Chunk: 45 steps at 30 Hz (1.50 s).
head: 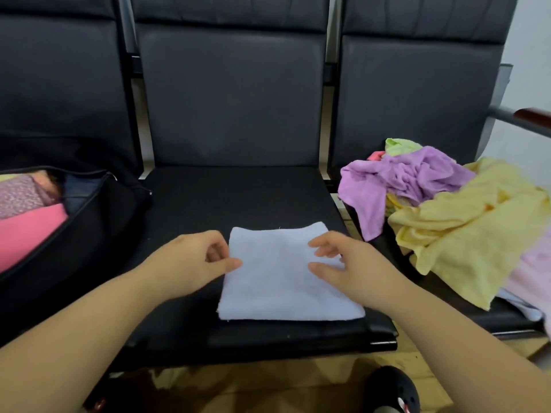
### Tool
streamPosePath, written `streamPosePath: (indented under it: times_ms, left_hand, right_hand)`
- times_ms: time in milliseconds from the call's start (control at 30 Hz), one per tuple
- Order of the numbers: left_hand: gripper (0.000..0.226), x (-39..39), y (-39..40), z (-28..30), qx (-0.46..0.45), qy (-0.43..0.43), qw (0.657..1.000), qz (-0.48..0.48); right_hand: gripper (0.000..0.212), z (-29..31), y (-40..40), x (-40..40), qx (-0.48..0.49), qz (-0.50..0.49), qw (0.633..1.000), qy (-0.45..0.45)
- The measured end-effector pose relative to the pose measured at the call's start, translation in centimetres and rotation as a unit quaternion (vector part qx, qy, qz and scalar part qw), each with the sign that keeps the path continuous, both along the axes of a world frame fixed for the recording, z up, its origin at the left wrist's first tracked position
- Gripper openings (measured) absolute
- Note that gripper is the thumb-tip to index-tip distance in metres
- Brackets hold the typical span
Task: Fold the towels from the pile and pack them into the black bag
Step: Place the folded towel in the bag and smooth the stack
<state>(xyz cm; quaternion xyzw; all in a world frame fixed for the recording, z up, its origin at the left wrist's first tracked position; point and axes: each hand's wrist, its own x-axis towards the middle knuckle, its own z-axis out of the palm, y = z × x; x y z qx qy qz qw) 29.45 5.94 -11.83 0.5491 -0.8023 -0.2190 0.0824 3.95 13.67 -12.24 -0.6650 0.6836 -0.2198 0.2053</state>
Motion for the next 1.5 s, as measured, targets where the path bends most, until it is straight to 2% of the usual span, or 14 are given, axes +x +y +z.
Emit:
streamPosePath:
  times_ms: [67, 167, 400, 500, 567, 633, 733, 833, 900, 1067, 1167, 1300, 1400, 1500]
  left_hand:
    - [0.024, 0.1, 1.1, -0.3, 0.018, 0.017, 0.995, -0.101]
    - [0.038, 0.7, 2.1, -2.1, 0.045, -0.026, 0.98, -0.192]
    - [0.069, 2.0, 1.1, -4.4, -0.067, -0.039, 0.965, -0.25]
    - [0.059, 2.1, 0.4, -5.2, -0.115, -0.02, 0.959, -0.258]
    - [0.055, 1.7, -0.3, -5.5, -0.176, -0.008, 0.953, -0.248]
    - [0.06, 1.1, -1.0, -5.3, -0.173, 0.015, 0.965, -0.197]
    - [0.049, 0.6, -2.5, -4.3, -0.034, 0.1, 0.991, -0.086]
    - [0.04, 0.2, -4.0, -3.6, 0.047, 0.209, 0.977, -0.007]
    - [0.031, 0.0, -5.1, -3.5, 0.08, 0.232, 0.969, 0.028]
    - [0.036, -0.2, -6.5, -3.4, 0.095, 0.26, 0.958, 0.078]
    - [0.042, 0.1, -6.2, -3.7, 0.104, 0.27, 0.952, 0.096]
    - [0.038, 0.1, -5.6, -3.6, 0.12, 0.216, 0.967, 0.069]
    - [0.032, -0.3, -5.7, -4.0, 0.082, 0.131, 0.985, 0.071]
    - [0.042, -0.6, -5.9, -4.0, 0.069, 0.05, 0.994, 0.075]
  right_hand:
    - [0.035, -0.4, 0.9, 0.9, 0.04, 0.062, 0.997, 0.018]
    - [0.045, -1.1, 1.4, 0.7, 0.085, 0.083, 0.991, 0.062]
    - [0.06, -1.4, 0.8, -0.8, 0.073, 0.064, 0.994, 0.041]
    - [0.065, -1.4, -0.1, -1.3, 0.078, 0.06, 0.995, 0.031]
    - [0.07, -1.4, -0.7, -1.7, 0.084, 0.06, 0.994, 0.025]
    - [0.074, -1.4, -1.4, -1.9, 0.089, 0.063, 0.994, 0.023]
    - [0.069, -1.3, -2.5, -2.1, 0.082, 0.065, 0.994, 0.026]
    - [0.052, -1.3, -3.7, -2.2, 0.068, 0.061, 0.995, 0.027]
    - [0.042, -1.4, -4.5, -2.4, 0.052, 0.039, 0.998, 0.017]
    - [0.019, -1.3, -5.7, -2.0, 0.041, -0.017, 0.988, -0.151]
    - [0.022, -1.7, -6.1, -0.8, 0.052, -0.067, 0.975, -0.204]
    - [0.031, -2.6, -7.0, -0.4, 0.051, -0.128, 0.99, -0.028]
    - [0.028, -2.8, -7.4, -0.5, 0.073, -0.148, 0.986, -0.021]
    - [0.024, -2.9, -7.5, -0.4, 0.091, -0.159, 0.982, -0.037]
